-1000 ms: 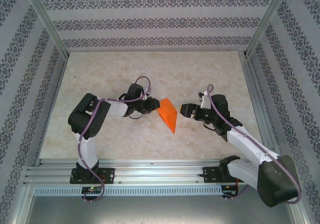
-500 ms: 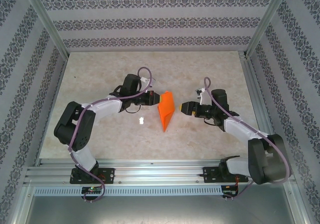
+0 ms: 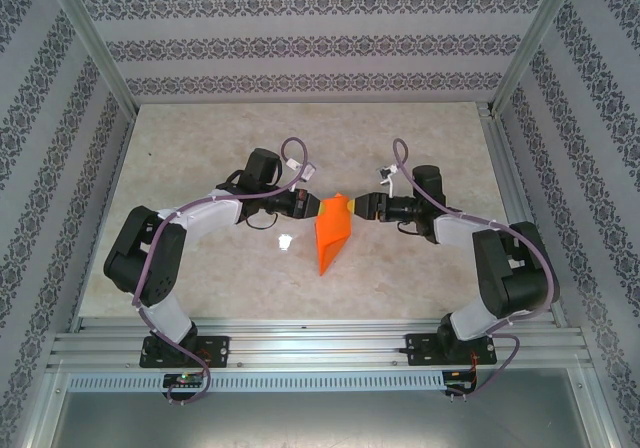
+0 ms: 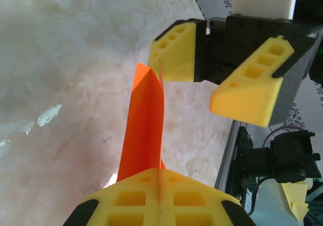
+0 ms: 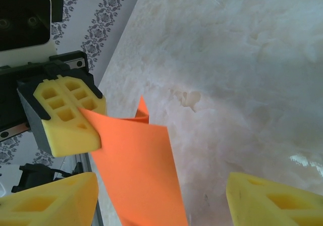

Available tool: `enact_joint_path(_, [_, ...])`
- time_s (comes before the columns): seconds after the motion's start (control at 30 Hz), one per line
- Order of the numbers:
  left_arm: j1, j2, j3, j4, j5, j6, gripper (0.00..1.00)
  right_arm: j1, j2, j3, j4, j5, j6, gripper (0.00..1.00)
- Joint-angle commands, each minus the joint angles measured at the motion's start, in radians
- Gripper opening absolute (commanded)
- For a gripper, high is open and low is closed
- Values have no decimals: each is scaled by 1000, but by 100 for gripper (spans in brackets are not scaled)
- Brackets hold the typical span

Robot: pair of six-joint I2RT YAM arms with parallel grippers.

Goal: Fold a paper plane with a square sheet of paper (fold left side to right side)
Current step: Place the paper at the center of the table.

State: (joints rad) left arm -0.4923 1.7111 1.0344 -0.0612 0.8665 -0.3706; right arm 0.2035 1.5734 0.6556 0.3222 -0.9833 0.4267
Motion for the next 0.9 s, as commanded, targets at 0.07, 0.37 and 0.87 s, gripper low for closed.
enact_joint_path(0.07, [-5, -33, 14, -19, 48, 46, 0, 24, 61, 32, 148, -67, 40, 64])
enact_joint_path(0.37, [-6, -22, 10, -17, 28, 46, 0, 37, 73, 18, 177, -86, 64, 47])
enact_joint_path(0.87, [4, 18, 11, -27, -26, 39, 0, 35, 33, 27, 12, -50, -29, 19])
